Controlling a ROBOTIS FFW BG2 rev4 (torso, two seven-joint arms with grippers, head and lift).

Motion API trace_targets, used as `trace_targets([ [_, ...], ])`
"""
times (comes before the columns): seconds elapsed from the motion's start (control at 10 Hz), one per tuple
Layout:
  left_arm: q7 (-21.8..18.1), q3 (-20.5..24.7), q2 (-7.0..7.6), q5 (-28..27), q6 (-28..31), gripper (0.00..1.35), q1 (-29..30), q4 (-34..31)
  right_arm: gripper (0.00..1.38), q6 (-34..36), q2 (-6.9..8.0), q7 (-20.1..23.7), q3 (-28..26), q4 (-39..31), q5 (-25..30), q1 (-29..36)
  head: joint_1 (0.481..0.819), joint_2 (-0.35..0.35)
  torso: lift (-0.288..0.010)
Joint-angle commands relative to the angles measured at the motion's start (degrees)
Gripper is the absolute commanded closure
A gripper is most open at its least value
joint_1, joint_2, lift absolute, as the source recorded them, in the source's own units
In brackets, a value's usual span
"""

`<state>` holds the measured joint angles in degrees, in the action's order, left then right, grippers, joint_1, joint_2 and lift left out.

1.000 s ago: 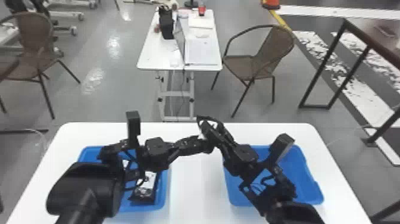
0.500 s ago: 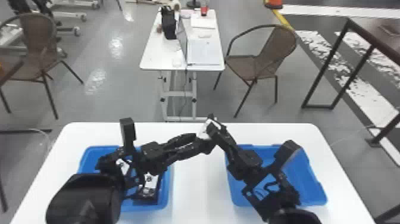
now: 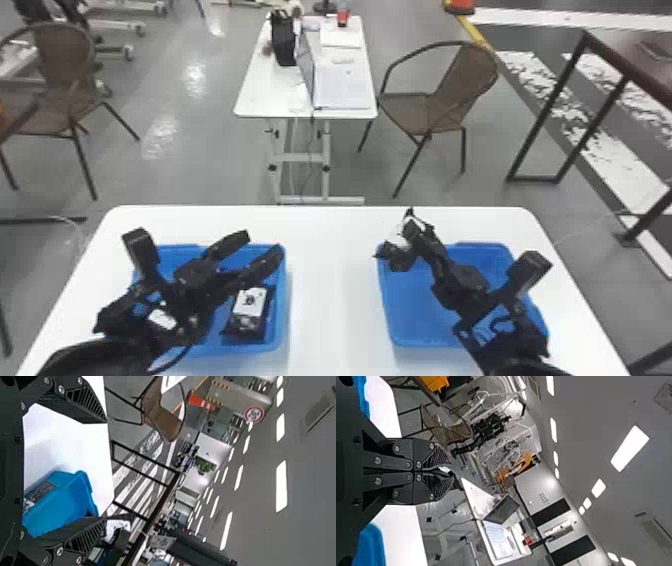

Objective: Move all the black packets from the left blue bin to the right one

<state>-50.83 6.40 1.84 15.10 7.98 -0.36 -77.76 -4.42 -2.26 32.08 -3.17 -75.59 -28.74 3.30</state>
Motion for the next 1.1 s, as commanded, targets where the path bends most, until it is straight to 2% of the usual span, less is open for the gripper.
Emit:
trace_targets([
  [0.0, 1.17, 3.71, 0.0, 0.72, -0.51, 0.13, 2.73, -3.01, 1.28, -0.68, -1.08, 0.0, -2.28, 5.71, 0.61, -1.8, 0.695, -0.06, 0.0],
  [0.2, 3.54, 7.84, -0.09, 0.98, -1.74, 0.13, 4.67, -5.91, 1.28, -2.0, -2.75, -0.09, -3.68, 14.06, 1.4, -4.88, 0.695, -0.048, 0.0],
  [0.4, 4.51, 9.69, -0.35, 2.56, -2.7, 0.13, 5.19, -6.0, 1.24, -1.91, -2.84, -0.44, -7.99, 20.48, 4.3, -7.51, 0.695, -0.038, 0.0],
  [0.5, 5.74, 9.95, -0.7, 3.09, -3.5, 0.13, 5.46, -6.0, 0.79, -1.3, -3.01, -0.8, -9.48, 21.09, 5.89, -7.6, 0.695, -0.045, 0.0],
  [0.6, 7.32, 10.22, -1.23, 4.76, -3.94, 0.13, 6.16, -6.09, 0.26, -1.39, -2.93, -3.08, -9.83, 19.25, 6.41, -6.55, 0.695, -0.053, 0.0],
  [0.7, 7.5, 11.36, -1.58, 3.79, -3.06, 0.13, 6.25, -6.09, 0.02, -2.35, -2.66, -6.51, -9.75, 15.82, 6.76, -4.44, 0.695, -0.061, 0.0],
  [0.9, 8.9, 13.03, -1.4, 0.72, -1.3, 0.13, 6.6, -6.09, 0.2, -4.37, -0.99, -9.06, -9.83, 6.33, 8.87, 0.22, 0.695, -0.071, 0.0],
  [1.0, 9.17, 13.73, -1.14, -1.74, 0.64, 0.14, 6.33, -6.09, 0.25, -6.31, 0.15, -9.67, -9.66, -1.32, 12.92, 4.09, 0.695, -0.062, 0.0],
])
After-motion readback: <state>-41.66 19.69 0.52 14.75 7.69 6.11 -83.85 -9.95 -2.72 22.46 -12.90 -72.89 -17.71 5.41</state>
